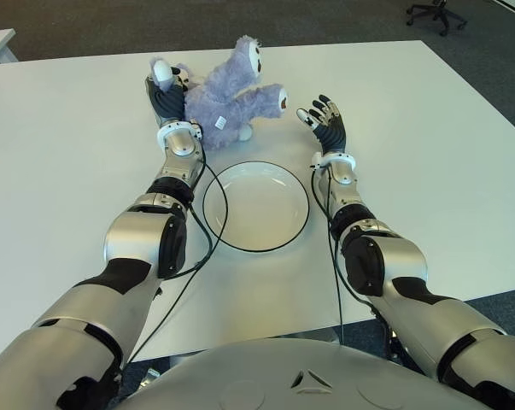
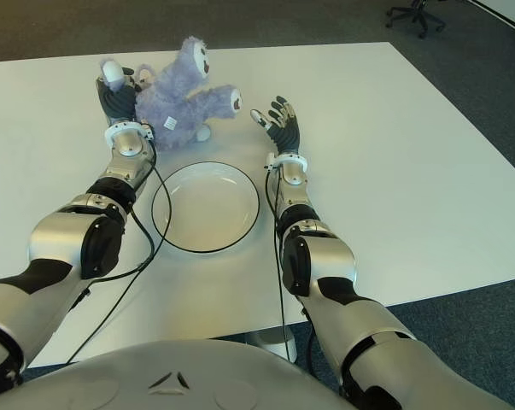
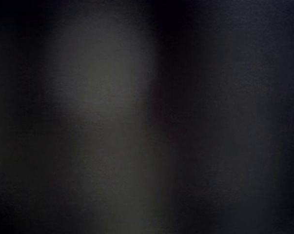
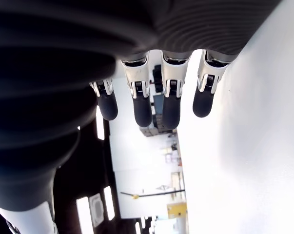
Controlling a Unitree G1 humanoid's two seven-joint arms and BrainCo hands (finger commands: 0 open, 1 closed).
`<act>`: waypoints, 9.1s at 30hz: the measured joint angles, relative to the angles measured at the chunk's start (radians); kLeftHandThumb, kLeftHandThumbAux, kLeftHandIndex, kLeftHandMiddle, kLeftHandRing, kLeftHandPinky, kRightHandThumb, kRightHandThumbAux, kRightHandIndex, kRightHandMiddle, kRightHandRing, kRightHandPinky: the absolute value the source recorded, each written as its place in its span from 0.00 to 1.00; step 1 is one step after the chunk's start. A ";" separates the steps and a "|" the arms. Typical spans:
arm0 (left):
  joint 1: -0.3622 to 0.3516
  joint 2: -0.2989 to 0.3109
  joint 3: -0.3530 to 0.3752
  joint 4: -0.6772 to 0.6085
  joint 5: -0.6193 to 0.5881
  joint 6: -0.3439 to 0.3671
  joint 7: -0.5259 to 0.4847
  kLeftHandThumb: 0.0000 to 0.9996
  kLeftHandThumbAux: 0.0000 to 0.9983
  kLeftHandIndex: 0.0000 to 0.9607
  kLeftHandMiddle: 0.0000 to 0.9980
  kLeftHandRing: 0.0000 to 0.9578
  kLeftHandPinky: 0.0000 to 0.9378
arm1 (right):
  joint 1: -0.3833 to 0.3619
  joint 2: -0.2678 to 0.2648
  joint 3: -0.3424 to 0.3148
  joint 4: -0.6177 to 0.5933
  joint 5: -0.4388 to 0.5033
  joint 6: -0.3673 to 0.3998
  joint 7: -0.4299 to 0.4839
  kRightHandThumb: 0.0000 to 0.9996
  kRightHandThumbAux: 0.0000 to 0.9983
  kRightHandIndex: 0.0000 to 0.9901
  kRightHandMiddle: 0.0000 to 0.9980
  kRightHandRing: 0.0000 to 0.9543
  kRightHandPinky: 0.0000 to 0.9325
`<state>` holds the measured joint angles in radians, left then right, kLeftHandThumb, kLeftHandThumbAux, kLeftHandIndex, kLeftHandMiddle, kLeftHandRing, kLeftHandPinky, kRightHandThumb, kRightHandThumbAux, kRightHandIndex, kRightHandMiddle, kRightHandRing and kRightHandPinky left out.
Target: Put the doll into the plate.
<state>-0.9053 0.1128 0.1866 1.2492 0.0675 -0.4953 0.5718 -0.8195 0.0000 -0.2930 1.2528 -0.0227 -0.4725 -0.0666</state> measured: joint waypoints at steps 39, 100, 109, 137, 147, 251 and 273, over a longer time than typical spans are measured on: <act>-0.058 0.052 -0.050 -0.003 0.035 0.004 -0.011 0.75 0.69 0.46 0.84 0.89 0.90 | -0.003 0.001 -0.012 0.001 0.010 0.001 0.001 0.09 0.74 0.13 0.16 0.15 0.13; -0.090 0.046 -0.100 -0.249 0.102 0.020 0.027 0.74 0.69 0.46 0.92 0.93 0.92 | -0.007 0.004 0.001 0.005 0.009 0.001 -0.007 0.06 0.72 0.12 0.14 0.13 0.12; -0.088 0.046 -0.122 -0.277 0.128 0.013 0.034 0.74 0.69 0.46 0.88 0.90 0.89 | -0.007 0.004 0.001 0.005 0.009 0.001 -0.007 0.07 0.71 0.13 0.15 0.14 0.13; -0.020 0.038 -0.133 -0.458 0.149 0.006 0.036 0.74 0.69 0.46 0.89 0.92 0.92 | -0.007 0.004 0.000 0.005 0.010 0.001 -0.008 0.06 0.71 0.13 0.15 0.14 0.15; 0.036 0.038 -0.135 -0.520 0.136 -0.030 -0.071 0.75 0.69 0.46 0.85 0.88 0.88 | -0.007 0.004 0.000 0.005 0.010 0.001 -0.008 0.06 0.72 0.13 0.15 0.14 0.14; 0.515 -0.074 -0.207 -1.113 0.181 0.019 -0.320 0.73 0.70 0.46 0.85 0.89 0.91 | -0.007 0.005 -0.005 0.005 0.012 0.001 -0.021 0.08 0.73 0.21 0.19 0.17 0.16; 0.575 -0.094 -0.212 -1.125 0.106 -0.033 -0.390 0.74 0.70 0.46 0.85 0.89 0.91 | -0.007 0.005 -0.005 0.005 0.012 0.001 -0.024 0.07 0.73 0.20 0.20 0.18 0.16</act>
<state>-0.3306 0.0185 -0.0254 0.1239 0.1739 -0.5283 0.1813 -0.8261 0.0051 -0.2982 1.2582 -0.0105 -0.4715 -0.0902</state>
